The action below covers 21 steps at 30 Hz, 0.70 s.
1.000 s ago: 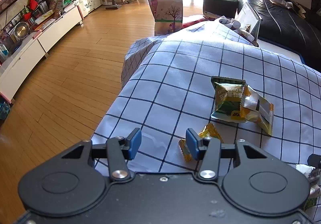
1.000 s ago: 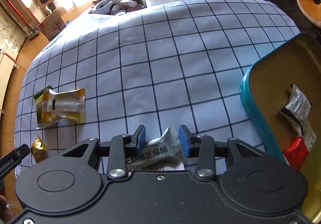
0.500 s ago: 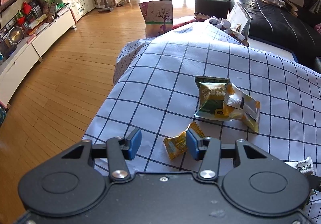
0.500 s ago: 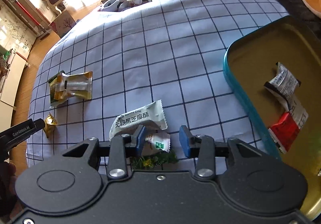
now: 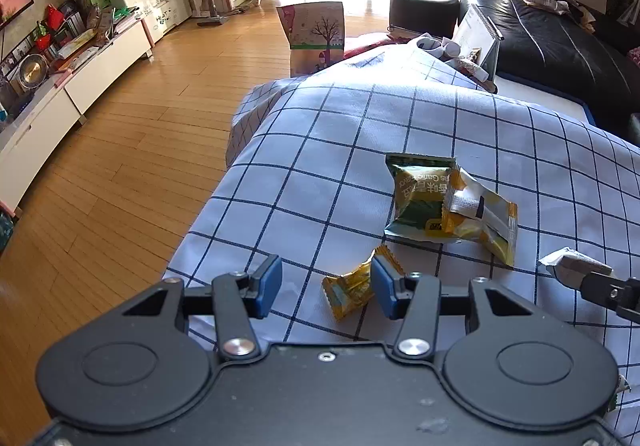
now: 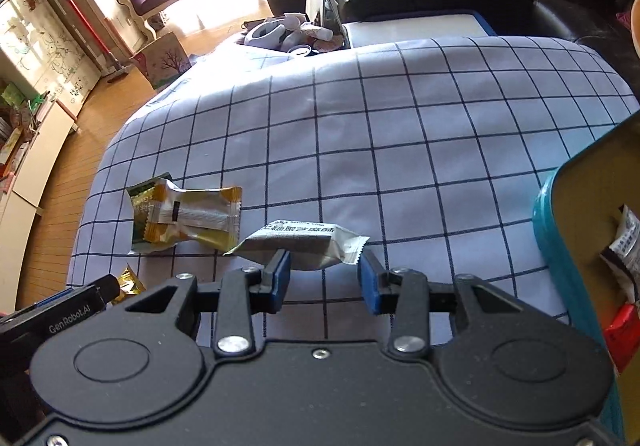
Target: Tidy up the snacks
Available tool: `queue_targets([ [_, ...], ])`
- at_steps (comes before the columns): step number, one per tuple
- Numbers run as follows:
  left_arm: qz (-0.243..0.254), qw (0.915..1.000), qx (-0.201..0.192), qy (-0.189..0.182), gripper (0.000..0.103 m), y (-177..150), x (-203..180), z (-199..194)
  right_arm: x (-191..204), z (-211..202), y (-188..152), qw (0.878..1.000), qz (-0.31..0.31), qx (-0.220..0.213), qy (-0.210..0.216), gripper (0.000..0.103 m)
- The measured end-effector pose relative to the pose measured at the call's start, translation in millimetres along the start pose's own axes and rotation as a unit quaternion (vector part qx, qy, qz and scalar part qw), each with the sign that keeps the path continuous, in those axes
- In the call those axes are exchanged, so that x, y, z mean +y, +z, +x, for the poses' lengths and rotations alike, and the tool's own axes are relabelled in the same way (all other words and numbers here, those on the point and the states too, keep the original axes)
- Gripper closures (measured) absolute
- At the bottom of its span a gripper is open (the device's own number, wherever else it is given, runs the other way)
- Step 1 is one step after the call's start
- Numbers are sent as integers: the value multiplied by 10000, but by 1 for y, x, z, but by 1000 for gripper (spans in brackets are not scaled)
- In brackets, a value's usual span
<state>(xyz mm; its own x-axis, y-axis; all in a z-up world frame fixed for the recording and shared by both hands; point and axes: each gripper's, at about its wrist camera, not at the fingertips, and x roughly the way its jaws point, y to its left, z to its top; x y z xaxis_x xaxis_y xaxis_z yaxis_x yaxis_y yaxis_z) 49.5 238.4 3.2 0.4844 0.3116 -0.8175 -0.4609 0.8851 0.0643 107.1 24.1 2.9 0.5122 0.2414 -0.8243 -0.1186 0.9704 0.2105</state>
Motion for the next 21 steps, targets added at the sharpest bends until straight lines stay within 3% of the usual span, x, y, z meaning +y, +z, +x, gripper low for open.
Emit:
queue_targets([
  [3, -43, 10000, 19, -13, 52, 0, 1, 1, -4, -12, 2, 9996, 17, -259, -72, 54],
  [8, 12, 10000, -4, -57, 52, 0, -2, -1, -9, -7, 17, 9995, 10, -291, -77, 54],
  [13, -17, 9999, 43, -125, 52, 1, 0, 1, -5, 18, 26, 9990, -362, 109, 220, 54],
  [16, -58, 9999, 66, -113, 52, 2, 2, 3, -4, 31, 25, 9981, -482, 366, 82, 54],
  [21, -117, 9998, 89, -123, 52, 3, 6, 4, -15, 24, 8, 9971, -319, 615, 312, 54],
])
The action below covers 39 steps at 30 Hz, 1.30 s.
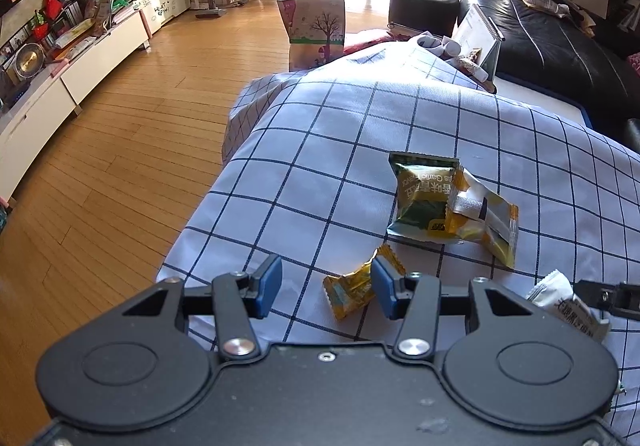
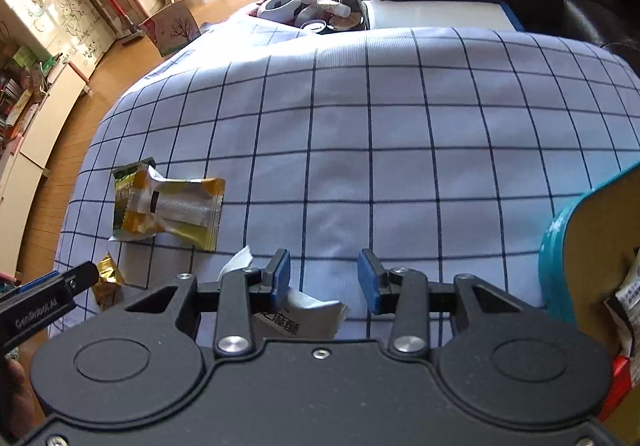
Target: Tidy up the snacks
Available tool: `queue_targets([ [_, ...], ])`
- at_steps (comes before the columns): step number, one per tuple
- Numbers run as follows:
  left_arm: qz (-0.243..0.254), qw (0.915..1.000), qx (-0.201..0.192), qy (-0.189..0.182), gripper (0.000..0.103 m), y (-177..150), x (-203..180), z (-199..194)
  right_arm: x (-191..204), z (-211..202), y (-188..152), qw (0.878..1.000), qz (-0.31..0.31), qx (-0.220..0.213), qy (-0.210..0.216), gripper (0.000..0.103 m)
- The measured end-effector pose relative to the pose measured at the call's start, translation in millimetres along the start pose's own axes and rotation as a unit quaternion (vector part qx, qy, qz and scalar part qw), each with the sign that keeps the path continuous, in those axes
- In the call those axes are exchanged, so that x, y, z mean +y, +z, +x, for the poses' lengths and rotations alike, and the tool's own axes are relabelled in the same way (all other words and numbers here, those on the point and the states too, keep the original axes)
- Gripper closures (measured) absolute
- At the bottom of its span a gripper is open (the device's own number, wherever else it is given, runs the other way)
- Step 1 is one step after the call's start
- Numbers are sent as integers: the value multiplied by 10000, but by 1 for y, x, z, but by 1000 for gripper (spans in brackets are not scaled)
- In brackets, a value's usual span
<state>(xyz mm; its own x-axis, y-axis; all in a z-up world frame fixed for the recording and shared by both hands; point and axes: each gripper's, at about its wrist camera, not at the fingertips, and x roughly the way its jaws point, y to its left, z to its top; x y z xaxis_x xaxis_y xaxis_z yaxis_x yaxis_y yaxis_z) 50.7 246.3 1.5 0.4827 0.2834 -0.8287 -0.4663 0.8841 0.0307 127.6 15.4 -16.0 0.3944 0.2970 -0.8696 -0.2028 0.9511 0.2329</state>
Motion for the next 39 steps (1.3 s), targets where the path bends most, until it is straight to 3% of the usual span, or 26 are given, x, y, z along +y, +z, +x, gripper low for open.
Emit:
queue_targets([
  [4, -82, 9995, 91, -281, 52, 0, 3, 1, 0, -16, -12, 9994, -21, -33, 344, 54],
  [11, -475, 9913, -94, -1223, 52, 3, 20, -8, 13, -27, -13, 9984, -353, -410, 179, 54],
  [17, -121, 9936, 141, -1119, 51, 0, 8, 14, 12, -18, -12, 9988, -280, -361, 187, 54],
  [20, -198, 9945, 280, -991, 53, -1, 6, 21, 10, -20, -14, 9987, -243, -378, 244, 54],
  [25, -77, 9852, 390, -1669, 52, -2, 5, 15, 9, -21, -15, 9987, -252, -382, 216, 54],
  [29, 27, 9923, 226, -1215, 52, -2, 4, 15, 9, -20, -16, 9986, -232, -370, 292, 54],
  [32, 116, 9921, 183, -1234, 51, -4, 5, 14, 12, -20, -16, 9983, -369, -383, 244, 54],
  [39, 488, 9939, -328, -937, 51, -3, -3, 9, 18, -18, -19, 9976, -529, -402, 198, 54],
])
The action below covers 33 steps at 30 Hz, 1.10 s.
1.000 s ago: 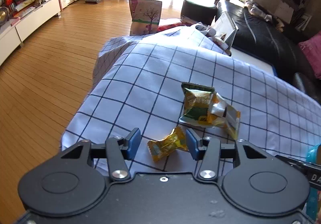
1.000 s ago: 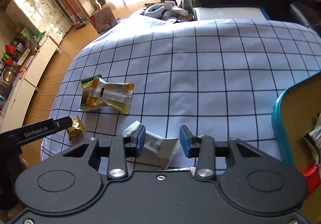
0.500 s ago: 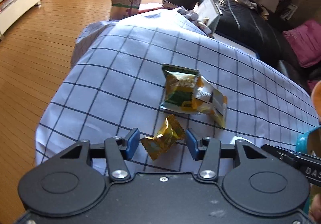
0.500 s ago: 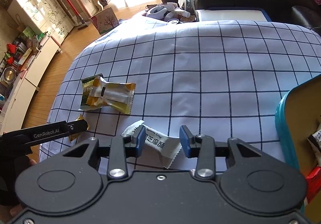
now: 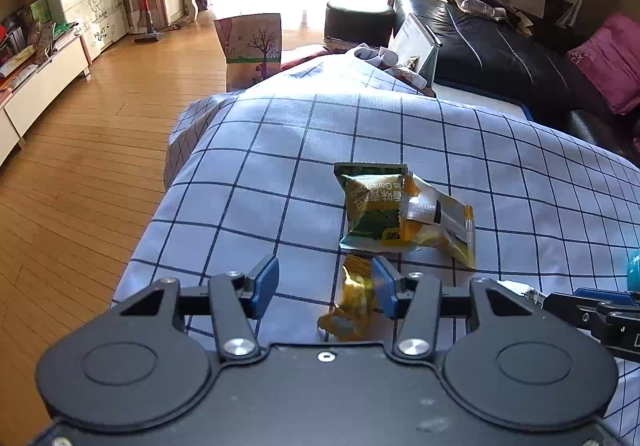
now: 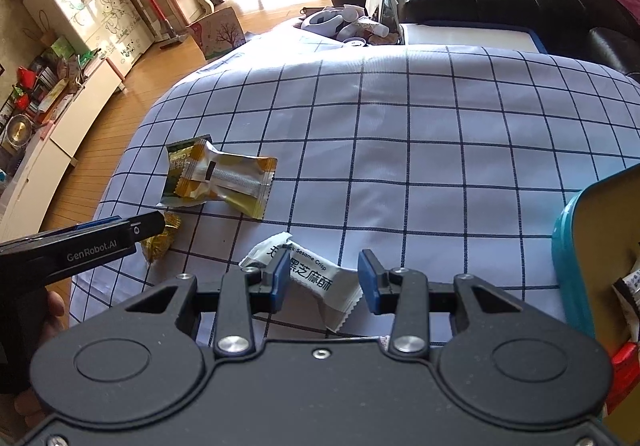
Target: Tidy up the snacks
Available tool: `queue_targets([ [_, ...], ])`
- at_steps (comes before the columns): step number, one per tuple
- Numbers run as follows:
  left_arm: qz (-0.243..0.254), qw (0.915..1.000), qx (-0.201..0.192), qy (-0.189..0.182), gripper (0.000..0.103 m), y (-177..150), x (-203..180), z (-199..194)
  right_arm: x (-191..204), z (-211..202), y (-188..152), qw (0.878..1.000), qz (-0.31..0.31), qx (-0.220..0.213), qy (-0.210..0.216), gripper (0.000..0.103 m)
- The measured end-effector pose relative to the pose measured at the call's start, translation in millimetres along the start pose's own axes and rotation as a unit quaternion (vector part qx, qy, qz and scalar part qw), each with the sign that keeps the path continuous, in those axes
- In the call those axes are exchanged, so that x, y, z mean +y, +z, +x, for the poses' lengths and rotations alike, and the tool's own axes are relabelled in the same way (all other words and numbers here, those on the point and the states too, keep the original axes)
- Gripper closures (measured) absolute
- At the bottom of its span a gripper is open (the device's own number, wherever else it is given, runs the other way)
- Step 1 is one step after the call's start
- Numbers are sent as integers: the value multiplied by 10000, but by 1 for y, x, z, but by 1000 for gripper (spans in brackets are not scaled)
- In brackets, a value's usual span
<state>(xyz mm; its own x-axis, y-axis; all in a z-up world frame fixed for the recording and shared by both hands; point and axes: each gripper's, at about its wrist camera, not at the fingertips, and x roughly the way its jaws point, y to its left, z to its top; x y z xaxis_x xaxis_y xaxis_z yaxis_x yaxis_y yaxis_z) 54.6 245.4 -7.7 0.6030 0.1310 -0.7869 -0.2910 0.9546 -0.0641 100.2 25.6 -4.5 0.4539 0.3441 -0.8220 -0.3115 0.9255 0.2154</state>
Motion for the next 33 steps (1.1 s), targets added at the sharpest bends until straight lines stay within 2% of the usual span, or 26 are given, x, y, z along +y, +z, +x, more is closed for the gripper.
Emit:
queue_targets([
  [5, -16, 9994, 203, -296, 51, 1, -2, 9, -1, 1, 1, 10000, -40, 0, 45, 54],
  [10, 114, 9988, 359, -324, 51, -3, -7, 14, 1, 8, 1, 9998, -192, 88, 54, 53],
  [17, 240, 9989, 364, -155, 52, -2, -17, 17, 15, 7, -4, 9974, -709, -64, -115, 53],
  [19, 242, 9990, 358, -107, 56, -2, -18, 18, 22, 8, -7, 9951, -980, -70, -85, 53],
  [21, 215, 9991, 367, -83, 70, -1, -18, 19, 29, 9, -10, 9921, -1254, -63, -78, 53],
  [22, 189, 9991, 368, -92, 72, 0, -17, 19, 34, 11, -12, 9897, -1422, -83, -171, 53],
  [29, -7, 9992, 365, -173, 73, 0, -11, 14, 55, 25, -27, 9722, -2180, -161, -842, 50],
  [33, -67, 9992, 372, -115, 73, 0, -10, 13, 48, 24, -23, 9774, -1984, -90, -720, 50],
])
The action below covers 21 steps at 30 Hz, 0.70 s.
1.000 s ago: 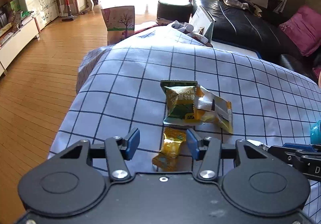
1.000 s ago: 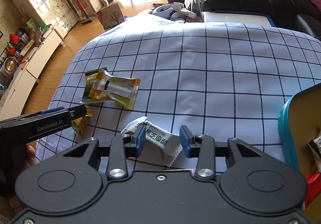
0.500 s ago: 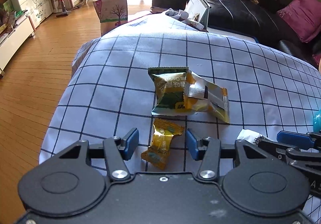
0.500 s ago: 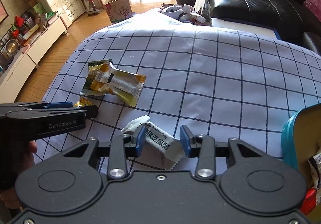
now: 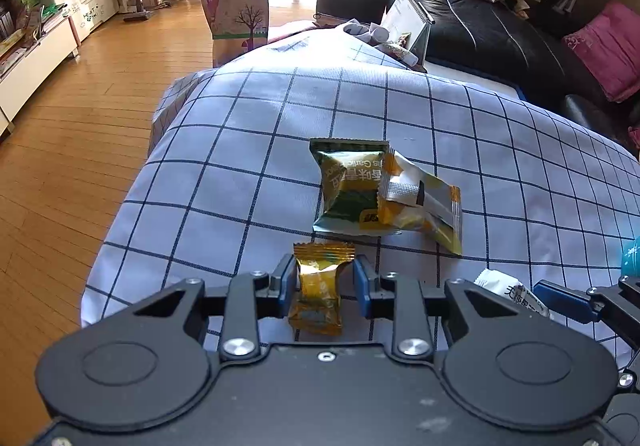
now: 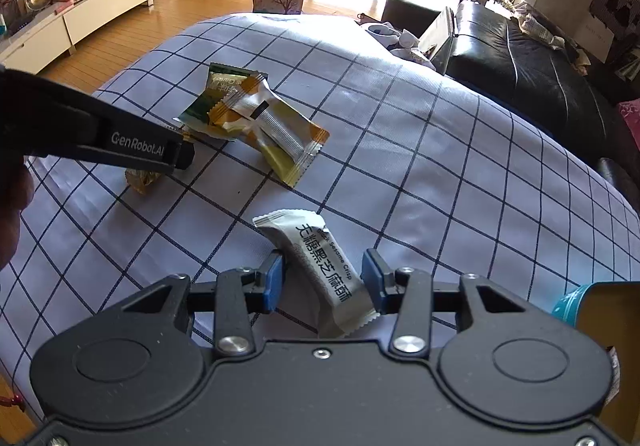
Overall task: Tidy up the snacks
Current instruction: 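Close the right gripper on the white bar while the left gripper grasps the gold candy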
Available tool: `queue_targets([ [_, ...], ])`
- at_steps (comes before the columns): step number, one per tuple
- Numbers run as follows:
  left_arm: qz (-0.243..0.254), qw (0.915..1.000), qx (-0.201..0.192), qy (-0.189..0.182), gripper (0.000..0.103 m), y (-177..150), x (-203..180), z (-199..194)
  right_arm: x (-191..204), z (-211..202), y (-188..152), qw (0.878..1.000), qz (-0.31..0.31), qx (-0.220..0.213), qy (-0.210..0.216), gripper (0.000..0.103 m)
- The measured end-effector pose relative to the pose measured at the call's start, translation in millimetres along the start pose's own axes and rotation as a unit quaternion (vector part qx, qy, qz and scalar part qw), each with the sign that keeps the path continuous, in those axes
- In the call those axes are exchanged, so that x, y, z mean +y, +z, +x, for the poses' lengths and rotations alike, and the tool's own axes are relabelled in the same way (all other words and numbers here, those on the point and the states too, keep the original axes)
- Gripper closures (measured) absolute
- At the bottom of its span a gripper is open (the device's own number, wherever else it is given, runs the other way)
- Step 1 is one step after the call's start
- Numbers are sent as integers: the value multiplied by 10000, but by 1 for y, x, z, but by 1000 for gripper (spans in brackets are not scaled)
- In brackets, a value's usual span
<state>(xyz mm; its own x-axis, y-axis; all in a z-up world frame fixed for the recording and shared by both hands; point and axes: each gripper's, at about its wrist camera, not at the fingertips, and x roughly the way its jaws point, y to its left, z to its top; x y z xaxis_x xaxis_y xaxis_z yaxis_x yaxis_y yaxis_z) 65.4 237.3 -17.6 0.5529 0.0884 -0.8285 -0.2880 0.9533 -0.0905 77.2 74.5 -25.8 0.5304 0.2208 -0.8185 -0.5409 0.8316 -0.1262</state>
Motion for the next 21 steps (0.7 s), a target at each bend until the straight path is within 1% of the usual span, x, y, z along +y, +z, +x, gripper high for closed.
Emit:
queue_targets([
  [5, 23, 10000, -26, 35, 73, -2, -2, -1, -21, 5, 6, 9967, 673, 209, 397, 51],
  [6, 14, 10000, -29, 25, 73, -2, -2, -1, -24, 5, 8, 9959, 768, 248, 414, 52],
  [8, -16, 10000, -29, -2, 73, -1, -2, -2, -26, 6, 10, 9946, 886, 334, 434, 52],
  [10, -64, 10000, -10, -29, 73, -1, 0, -2, -24, 8, 11, 9948, 852, 413, 375, 53],
  [12, -130, 9999, 11, -36, 73, -1, 1, -1, -22, 6, 10, 9949, 883, 405, 273, 56],
  [13, -128, 9999, 17, -48, 73, -1, 1, -1, -21, 5, 10, 9951, 891, 387, 164, 63],
  [14, -128, 9999, -3, -46, 73, -1, 0, -2, -20, 5, 11, 9950, 917, 383, 86, 74],
  [16, -148, 9999, -62, 10, 73, -1, 0, -3, -23, 2, 9, 9933, 1091, 355, 170, 74],
  [18, -169, 9998, -108, 62, 73, -1, -1, -5, -28, -3, 6, 9898, 1333, 310, 385, 75],
  [21, -201, 9996, -176, 101, 73, -2, -2, -8, -37, -14, 3, 9841, 1674, 149, 573, 75],
])
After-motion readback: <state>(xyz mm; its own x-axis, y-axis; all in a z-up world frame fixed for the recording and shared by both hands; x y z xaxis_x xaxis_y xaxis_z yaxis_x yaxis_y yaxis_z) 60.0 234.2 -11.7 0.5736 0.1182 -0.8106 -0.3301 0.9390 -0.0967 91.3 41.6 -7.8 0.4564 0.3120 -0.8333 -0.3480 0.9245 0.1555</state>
